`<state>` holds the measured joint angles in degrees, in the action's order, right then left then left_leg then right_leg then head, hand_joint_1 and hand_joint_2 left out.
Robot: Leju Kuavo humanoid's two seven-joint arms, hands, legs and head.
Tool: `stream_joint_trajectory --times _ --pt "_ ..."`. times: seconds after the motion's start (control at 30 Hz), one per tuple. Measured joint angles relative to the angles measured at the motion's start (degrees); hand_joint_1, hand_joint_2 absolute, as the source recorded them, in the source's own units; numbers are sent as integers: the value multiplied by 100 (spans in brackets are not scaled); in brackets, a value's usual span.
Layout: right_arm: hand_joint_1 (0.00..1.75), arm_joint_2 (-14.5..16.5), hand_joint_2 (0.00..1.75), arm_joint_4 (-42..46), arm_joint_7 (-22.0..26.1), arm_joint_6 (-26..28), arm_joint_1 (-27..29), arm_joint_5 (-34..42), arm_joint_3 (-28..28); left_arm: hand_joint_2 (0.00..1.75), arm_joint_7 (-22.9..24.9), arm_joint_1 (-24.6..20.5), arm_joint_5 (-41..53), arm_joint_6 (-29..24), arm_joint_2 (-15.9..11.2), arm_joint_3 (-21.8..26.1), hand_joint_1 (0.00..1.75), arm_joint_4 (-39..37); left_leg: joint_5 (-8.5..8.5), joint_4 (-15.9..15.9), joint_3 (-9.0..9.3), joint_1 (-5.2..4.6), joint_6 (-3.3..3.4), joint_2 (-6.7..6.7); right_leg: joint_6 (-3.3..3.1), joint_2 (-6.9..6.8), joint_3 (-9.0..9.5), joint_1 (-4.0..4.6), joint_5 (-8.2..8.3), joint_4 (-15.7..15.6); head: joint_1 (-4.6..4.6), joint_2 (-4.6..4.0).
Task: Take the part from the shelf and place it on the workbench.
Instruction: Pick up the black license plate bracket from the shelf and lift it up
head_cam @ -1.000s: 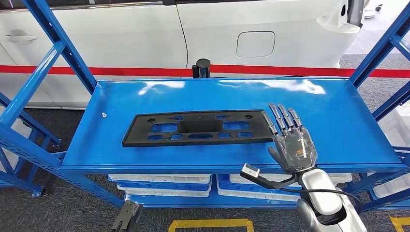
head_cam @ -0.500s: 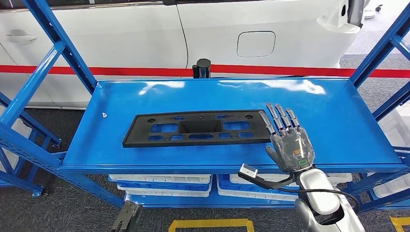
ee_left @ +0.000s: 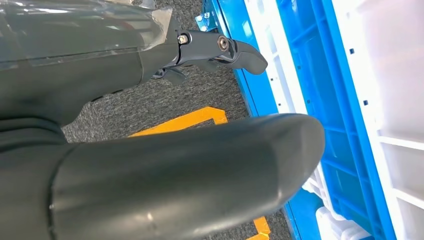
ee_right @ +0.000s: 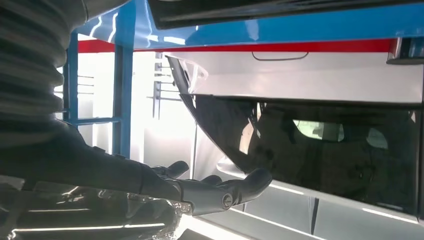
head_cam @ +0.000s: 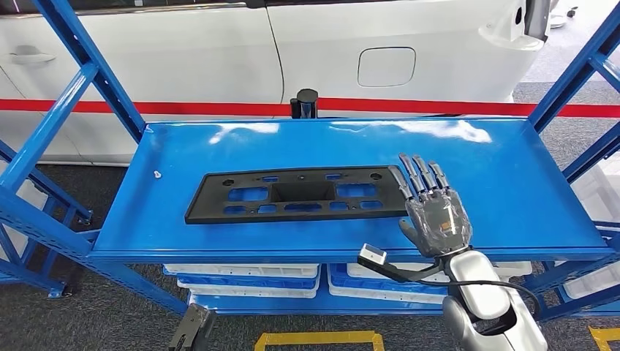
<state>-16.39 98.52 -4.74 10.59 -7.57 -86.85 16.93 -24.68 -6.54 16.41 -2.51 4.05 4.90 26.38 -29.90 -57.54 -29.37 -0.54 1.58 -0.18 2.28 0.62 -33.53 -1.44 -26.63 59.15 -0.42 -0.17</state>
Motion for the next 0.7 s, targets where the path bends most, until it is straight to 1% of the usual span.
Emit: stream_joint_trajectory --times 0.03,0.07,0.1,0.17,0.2,0.23,0.3,0.37,0.43,0.63,0.7 --pt "0 49 175 -91 -4 -108 -71 32 2 0 -1 -5 -5 -11 -1 -1 0 -8 0 0 0 0 0 0 0 0 0 0 0 0 0 1" --pt "3 103 175 -208 -10 -231 -150 80 -10 0 -1 -10 -10 -25 -1 -1 0 -13 0 0 1 0 0 0 0 0 0 0 0 0 0 0" --pt "16 165 175 -354 -18 -368 -234 149 -32 0 1 -14 -17 -41 -1 -2 0 -15 0 0 2 0 0 0 0 0 1 0 0 0 0 1" --pt "54 264 175 -621 -37 -608 -333 349 -111 0 28 -16 -26 -62 -5 -2 0 -15 1 0 3 0 0 -1 0 -1 1 0 0 0 1 1" --pt "81 303 175 -757 -51 -833 -373 497 -158 0 72 -18 -23 -67 -10 -2 0 -15 1 0 3 0 0 -2 0 -2 1 0 0 0 1 2" --pt "101 334 175 -923 -67 -1150 -424 676 -200 0 134 -25 -14 -68 -16 -2 0 -15 0 0 4 0 0 -1 0 -1 1 0 0 0 2 1" --pt "134 380 175 -1309 -102 -1809 -604 994 -257 0 273 -53 16 -60 -36 -1 0 -14 -3 0 20 0 -3 7 0 8 10 1 0 -1 -8 1" --pt "152 408 175 -1654 -122 -2071 -782 1143 -278 0 359 -99 43 -39 -54 0 0 -12 -10 1 51 4 -7 14 -1 15 41 9 -2 -8 -22 1" --pt "163 428 175 -1889 -140 -2097 -880 1213 -281 0 401 -133 68 -12 -64 2 0 -10 -18 3 79 7 -10 9 -2 14 76 17 -6 -15 -26 0" --pt "164 450 175 -2081 -203 -2107 -979 1338 -286 0 427 -129 109 8 -99 13 0 -7 -23 3 114 7 -11 3 -3 6 115 17 -8 -19 -26 1" --pt "161 450 175 -2091 -215 -2108 -981 1354 -292 0 430 -124 117 8 -105 16 0 -5 -23 3 123 7 -10 3 -3 6 127 17 -8 -22 -26 1"
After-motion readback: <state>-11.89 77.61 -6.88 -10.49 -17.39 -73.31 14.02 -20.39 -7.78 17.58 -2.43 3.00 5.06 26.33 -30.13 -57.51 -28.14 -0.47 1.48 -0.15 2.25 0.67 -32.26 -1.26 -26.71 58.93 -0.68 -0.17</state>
